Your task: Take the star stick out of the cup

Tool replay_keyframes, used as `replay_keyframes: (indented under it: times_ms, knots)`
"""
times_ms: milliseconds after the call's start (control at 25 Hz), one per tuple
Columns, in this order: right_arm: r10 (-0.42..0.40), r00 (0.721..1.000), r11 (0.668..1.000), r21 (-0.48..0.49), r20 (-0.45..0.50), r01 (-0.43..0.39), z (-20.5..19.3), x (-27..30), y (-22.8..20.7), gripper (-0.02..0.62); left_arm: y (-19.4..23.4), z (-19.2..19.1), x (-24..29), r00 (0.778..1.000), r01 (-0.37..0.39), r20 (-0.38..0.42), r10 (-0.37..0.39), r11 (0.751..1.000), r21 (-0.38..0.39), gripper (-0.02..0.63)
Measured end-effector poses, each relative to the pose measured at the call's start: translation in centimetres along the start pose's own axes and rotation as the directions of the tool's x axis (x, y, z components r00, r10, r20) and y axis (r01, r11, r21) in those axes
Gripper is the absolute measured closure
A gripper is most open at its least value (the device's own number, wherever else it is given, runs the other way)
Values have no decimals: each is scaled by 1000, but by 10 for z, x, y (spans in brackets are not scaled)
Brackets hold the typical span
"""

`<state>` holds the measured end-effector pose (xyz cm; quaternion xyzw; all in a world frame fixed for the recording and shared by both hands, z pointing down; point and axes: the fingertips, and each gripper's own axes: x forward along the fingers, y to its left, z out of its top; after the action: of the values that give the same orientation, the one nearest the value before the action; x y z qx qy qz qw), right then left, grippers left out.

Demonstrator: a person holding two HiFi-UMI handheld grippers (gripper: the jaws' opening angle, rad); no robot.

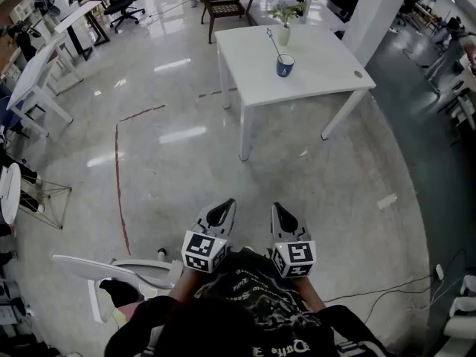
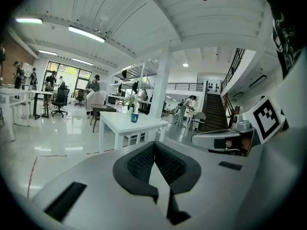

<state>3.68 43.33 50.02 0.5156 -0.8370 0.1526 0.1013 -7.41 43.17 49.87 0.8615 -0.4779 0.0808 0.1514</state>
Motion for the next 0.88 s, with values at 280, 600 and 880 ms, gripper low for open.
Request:
replay_keyframes:
  times_ms: [280,600,880]
  knots:
    - [-23,999,999,29,-25,24,-15,0,-31,588,-15,-16,26,999,24,-35,-24,1000,-3,586]
    - [-53,997,998,37,-60,55,-5,47,-65,588,10,1,91,997,64,-40,-63,998,6,586]
    - [-86,995,995,43,-58,88,37,133,-94,588,67,47,162,994,106,-33,-105,994,20,586]
